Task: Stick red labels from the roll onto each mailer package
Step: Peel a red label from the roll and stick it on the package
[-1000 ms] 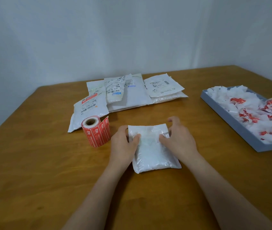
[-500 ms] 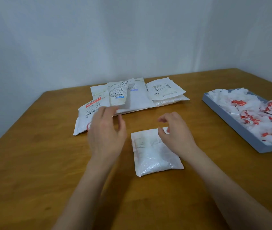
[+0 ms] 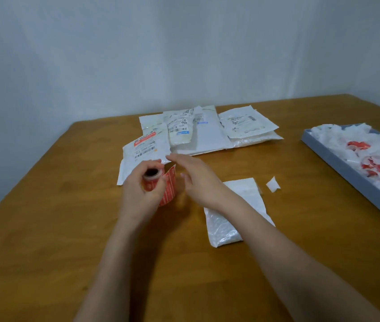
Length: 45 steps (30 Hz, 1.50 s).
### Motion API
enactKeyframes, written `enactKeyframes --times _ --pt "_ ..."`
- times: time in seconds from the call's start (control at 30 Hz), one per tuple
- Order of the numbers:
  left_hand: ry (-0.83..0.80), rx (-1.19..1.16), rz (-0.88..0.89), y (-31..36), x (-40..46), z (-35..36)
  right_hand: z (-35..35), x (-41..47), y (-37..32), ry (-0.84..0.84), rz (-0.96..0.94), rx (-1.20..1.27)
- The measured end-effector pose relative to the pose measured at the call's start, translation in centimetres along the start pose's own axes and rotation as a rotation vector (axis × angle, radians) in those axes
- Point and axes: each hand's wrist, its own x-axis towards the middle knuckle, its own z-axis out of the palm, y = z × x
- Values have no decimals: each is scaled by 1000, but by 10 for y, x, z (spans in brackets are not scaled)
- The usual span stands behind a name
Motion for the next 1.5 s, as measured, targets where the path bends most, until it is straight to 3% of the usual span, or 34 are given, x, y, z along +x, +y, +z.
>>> enactKeyframes --times 0.53,1.1,1.5 --pt "-124 143 24 -2 2 1 2 -22 12 146 130 299" --pt "-142 152 -25 0 -2 9 2 -27 11 185 96 100" --pt "-106 116 -77 4 -3 12 2 -28 12 177 -36 59"
